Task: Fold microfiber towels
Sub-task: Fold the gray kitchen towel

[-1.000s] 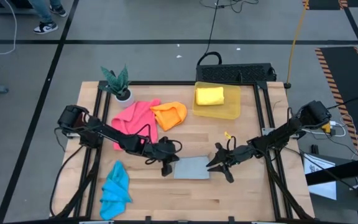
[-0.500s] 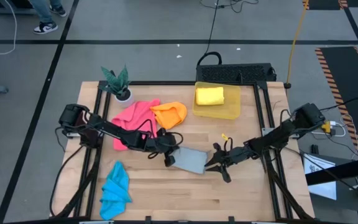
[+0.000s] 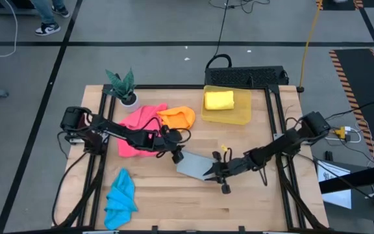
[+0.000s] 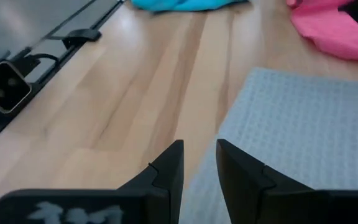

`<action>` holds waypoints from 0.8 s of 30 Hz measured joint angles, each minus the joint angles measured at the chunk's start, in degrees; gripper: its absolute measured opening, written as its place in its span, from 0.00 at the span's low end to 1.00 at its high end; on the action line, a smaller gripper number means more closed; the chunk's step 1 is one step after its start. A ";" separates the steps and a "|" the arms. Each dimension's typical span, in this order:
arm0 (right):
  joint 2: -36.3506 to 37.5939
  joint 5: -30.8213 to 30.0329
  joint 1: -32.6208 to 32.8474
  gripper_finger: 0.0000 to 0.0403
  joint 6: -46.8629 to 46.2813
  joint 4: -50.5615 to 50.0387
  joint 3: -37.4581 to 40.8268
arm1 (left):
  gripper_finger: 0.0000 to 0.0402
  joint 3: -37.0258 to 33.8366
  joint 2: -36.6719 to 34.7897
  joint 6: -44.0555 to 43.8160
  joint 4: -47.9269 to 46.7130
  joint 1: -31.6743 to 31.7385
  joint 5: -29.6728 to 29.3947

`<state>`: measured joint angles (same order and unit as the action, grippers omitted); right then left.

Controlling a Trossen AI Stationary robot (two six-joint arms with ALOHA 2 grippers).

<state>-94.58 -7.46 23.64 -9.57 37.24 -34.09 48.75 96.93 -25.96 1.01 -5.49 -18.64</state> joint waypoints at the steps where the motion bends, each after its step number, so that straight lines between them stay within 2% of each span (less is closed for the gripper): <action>1: -1.00 -0.04 -0.05 0.21 0.67 0.06 -1.14 | 0.41 0.03 -0.35 -0.86 -2.62 -0.17 -0.01; 5: -4.87 -0.30 -0.45 0.21 3.22 0.18 -5.30 | 0.42 -0.27 -0.58 -4.69 -11.46 -1.78 -0.60; 7: -6.25 -2.23 -1.12 0.21 2.57 -0.01 -6.74 | 0.42 -1.66 -0.49 -5.94 -11.88 -2.90 0.00; 10: -7.48 -6.06 -3.17 0.21 -1.00 -2.52 -7.97 | 0.42 -5.86 0.04 -6.62 -5.70 -4.65 2.93; 15: -7.34 -6.15 -7.41 0.21 -7.38 -11.82 -7.87 | 0.42 -12.46 2.01 -6.77 14.13 -6.94 5.03; 19: -5.26 -7.71 -9.07 0.21 -8.83 -20.45 -7.86 | 0.42 -12.96 5.49 -6.77 23.70 -9.24 5.67; 24: 1.35 -16.58 -9.16 0.21 -9.25 -33.52 -7.84 | 0.42 -10.34 10.35 -5.72 30.95 -12.60 7.19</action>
<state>-93.23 -24.04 14.49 -18.82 3.72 -41.93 38.41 107.28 -31.69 31.96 -18.08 -11.45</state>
